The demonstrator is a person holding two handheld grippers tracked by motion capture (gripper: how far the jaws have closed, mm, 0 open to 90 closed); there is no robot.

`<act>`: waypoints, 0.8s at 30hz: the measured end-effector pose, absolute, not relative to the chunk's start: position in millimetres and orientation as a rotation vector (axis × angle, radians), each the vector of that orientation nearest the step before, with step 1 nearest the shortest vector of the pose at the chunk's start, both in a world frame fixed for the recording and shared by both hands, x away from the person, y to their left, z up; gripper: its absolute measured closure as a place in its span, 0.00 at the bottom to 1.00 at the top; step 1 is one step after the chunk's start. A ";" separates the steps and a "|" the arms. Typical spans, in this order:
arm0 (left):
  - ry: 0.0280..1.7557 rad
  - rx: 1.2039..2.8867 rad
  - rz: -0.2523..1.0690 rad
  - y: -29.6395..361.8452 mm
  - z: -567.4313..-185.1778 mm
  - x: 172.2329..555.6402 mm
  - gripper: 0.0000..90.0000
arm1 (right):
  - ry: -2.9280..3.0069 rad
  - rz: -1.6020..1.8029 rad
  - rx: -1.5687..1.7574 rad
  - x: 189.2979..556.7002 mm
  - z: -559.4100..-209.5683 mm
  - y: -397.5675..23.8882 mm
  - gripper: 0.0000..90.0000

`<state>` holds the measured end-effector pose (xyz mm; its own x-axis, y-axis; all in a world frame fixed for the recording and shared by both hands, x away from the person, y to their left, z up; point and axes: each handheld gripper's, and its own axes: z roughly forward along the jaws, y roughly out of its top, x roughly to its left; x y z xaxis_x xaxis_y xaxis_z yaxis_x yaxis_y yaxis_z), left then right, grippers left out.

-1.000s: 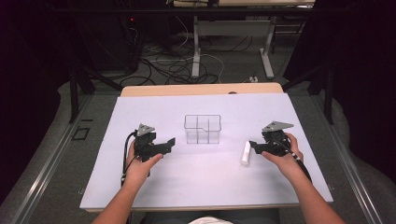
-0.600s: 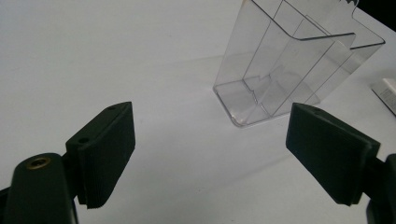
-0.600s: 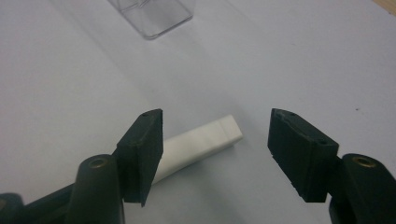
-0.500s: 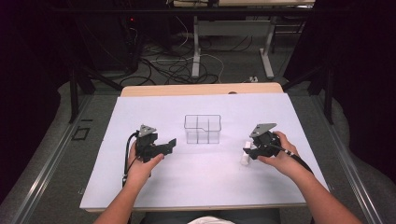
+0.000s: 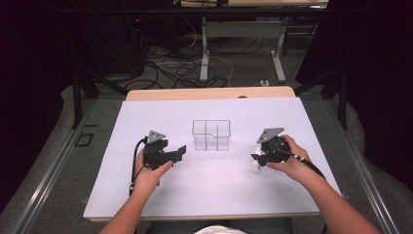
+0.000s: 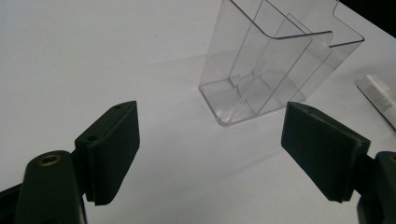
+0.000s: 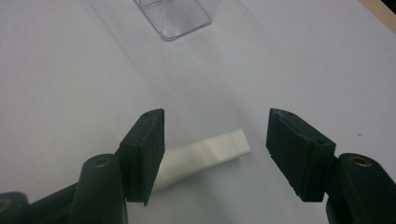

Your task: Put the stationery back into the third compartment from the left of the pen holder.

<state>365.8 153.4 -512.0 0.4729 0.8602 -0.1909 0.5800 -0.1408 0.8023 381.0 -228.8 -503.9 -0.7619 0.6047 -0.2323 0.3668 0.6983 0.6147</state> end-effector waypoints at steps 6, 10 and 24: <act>1.208 1.838 0.389 150.8 -512.1 365.2 0.22 | 2.523 0.735 0.733 384.2 -495.1 -227.1 0.40; 1.211 1.837 0.390 152.3 -512.6 365.4 0.22 | 2.555 0.713 0.843 384.2 -493.8 -223.8 0.40; 1.224 1.846 0.382 155.2 -515.8 366.9 0.22 | 2.477 0.628 1.630 395.0 -505.2 -219.3 0.53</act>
